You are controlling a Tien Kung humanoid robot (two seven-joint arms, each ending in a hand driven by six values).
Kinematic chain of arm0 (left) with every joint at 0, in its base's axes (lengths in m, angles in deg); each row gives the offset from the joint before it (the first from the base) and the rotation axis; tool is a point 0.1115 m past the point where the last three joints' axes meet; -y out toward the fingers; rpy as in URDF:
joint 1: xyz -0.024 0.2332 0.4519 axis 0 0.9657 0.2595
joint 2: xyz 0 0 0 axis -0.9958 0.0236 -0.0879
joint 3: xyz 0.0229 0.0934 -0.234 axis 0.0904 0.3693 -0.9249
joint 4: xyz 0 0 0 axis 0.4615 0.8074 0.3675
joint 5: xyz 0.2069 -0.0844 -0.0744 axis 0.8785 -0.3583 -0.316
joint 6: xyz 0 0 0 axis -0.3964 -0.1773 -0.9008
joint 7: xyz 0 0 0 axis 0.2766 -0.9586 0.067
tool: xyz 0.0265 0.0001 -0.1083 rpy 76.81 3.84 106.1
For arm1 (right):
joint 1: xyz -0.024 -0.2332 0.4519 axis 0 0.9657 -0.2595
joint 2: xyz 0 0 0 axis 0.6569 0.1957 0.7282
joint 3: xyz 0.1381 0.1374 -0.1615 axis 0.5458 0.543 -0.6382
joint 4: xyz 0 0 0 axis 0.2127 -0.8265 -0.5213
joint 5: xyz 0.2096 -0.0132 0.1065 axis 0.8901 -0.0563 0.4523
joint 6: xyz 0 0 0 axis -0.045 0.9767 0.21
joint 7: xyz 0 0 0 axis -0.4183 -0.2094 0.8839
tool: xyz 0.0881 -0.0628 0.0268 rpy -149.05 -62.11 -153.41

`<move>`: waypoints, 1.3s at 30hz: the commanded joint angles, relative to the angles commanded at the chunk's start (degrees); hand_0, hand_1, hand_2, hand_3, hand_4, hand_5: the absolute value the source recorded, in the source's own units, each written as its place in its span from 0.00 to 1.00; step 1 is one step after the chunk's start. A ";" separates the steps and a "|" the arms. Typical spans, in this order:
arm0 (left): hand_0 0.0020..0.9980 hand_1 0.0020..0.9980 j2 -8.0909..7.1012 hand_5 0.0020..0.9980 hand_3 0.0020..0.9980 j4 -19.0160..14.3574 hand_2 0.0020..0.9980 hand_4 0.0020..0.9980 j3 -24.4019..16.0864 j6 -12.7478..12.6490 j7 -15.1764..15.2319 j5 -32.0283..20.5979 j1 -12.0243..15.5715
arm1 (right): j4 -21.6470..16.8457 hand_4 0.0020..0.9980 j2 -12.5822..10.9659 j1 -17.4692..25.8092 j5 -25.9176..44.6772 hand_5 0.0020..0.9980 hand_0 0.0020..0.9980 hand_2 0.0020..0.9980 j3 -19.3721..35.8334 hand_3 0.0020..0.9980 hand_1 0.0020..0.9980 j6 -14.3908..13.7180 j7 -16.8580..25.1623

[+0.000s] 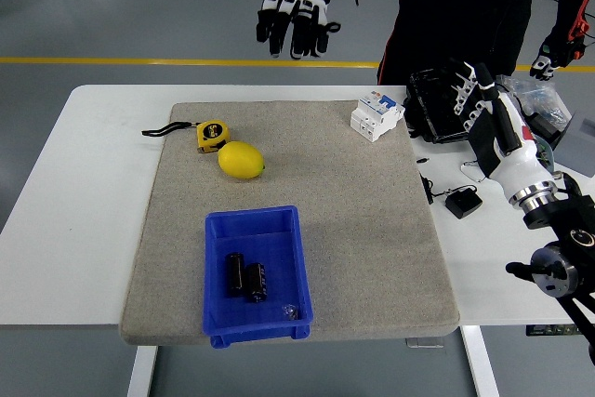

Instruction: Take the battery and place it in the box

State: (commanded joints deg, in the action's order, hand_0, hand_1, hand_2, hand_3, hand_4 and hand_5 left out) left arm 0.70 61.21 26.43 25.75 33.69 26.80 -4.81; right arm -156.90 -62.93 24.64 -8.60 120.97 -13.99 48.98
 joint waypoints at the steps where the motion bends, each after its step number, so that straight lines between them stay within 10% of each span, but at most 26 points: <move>1: 0.65 0.64 0.03 0.58 0.58 -0.01 0.65 0.63 -0.02 -0.01 -0.04 0.13 0.02 | -0.01 1.00 0.75 0.88 0.89 0.95 1.00 0.92 0.30 0.94 0.92 -0.06 0.07; 17: 0.65 0.64 0.08 0.58 0.58 -0.10 0.65 0.63 0.22 0.78 0.18 0.13 0.55 | 0.29 1.00 5.51 7.54 -4.11 0.96 1.00 0.92 6.19 0.94 0.92 -0.13 -0.35; 39: 0.65 0.64 1.00 0.58 0.58 0.08 0.65 0.63 3.10 -1.34 1.81 -3.96 0.01 | 0.38 1.00 4.79 8.25 -6.22 0.96 1.00 0.91 9.02 0.93 0.91 -0.04 -1.29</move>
State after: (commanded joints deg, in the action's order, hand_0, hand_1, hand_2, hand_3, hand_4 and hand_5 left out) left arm 1.70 61.29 29.53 24.41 35.49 22.84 -4.80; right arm -156.52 -58.14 32.89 -14.82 129.99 -14.04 47.70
